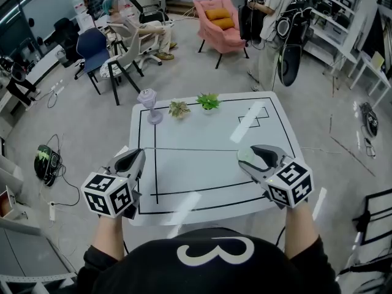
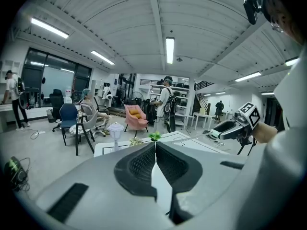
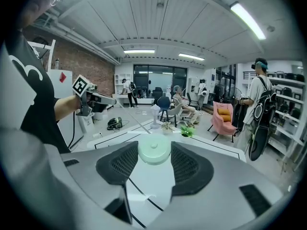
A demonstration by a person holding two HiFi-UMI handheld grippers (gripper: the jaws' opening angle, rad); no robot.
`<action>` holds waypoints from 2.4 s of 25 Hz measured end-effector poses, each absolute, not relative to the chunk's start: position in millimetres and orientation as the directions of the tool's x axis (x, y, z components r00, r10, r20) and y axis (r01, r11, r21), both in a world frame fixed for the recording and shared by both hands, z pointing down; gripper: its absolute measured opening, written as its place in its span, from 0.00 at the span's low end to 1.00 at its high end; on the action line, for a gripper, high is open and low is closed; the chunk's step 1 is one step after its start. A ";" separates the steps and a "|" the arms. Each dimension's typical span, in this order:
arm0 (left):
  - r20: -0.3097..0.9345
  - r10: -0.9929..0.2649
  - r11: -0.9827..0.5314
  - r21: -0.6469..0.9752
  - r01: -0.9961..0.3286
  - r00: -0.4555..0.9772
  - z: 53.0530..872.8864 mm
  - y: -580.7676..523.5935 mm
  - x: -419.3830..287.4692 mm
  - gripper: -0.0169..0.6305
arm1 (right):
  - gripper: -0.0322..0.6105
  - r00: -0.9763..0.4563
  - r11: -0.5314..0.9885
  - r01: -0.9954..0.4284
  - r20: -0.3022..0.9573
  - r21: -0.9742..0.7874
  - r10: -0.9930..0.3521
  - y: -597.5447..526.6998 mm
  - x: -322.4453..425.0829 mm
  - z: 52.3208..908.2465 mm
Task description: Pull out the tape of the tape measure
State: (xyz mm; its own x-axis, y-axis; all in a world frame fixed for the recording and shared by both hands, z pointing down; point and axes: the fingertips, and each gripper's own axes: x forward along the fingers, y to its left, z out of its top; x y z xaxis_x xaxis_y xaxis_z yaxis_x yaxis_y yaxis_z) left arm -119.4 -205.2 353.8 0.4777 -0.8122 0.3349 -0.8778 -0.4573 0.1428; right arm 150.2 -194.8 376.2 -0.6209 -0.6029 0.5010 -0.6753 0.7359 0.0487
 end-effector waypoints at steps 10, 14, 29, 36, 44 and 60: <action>0.356 -0.806 -0.446 0.159 -0.881 0.472 369.9 -218.3 -109.1 0.04 | 0.39 -0.616 0.741 -0.670 0.527 0.040 -0.585 -208.8 150.3 391.5; 0.387 -0.790 -0.432 0.201 -0.879 0.476 389.6 -229.2 -107.4 0.04 | 0.39 -0.603 0.741 -0.671 0.564 0.022 -0.564 -221.6 151.5 412.1; 0.617 -0.641 -0.349 0.296 -0.889 0.457 526.0 -256.7 -101.9 0.04 | 0.39 -0.528 0.691 -0.717 0.722 -0.095 -0.448 -261.3 156.0 545.5; 0.701 -0.560 -0.319 0.309 -0.896 0.441 577.7 -266.0 -97.6 0.04 | 0.39 -0.487 0.679 -0.727 0.770 -0.098 -0.411 -275.3 160.3 588.4; 0.762 -0.509 -0.334 0.253 -0.908 0.400 605.0 -269.7 -97.4 0.04 | 0.39 -0.473 0.674 -0.732 0.789 -0.103 -0.393 -277.0 159.6 606.3; 0.711 -0.542 -0.370 0.277 -0.887 0.448 584.5 -259.6 -100.5 0.30 | 0.43 -0.537 0.594 -0.779 0.703 -0.201 -0.466 -264.1 160.4 582.3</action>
State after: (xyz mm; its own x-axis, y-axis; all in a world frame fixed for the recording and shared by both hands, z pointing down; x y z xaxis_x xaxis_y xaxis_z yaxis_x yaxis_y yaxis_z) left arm -100.5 -259.6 584.5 0.4479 -0.5416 0.7114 -0.8868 -0.3701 0.2767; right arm 160.4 -264.1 582.3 -0.5367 -0.4659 0.7035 -0.7791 0.5938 -0.2012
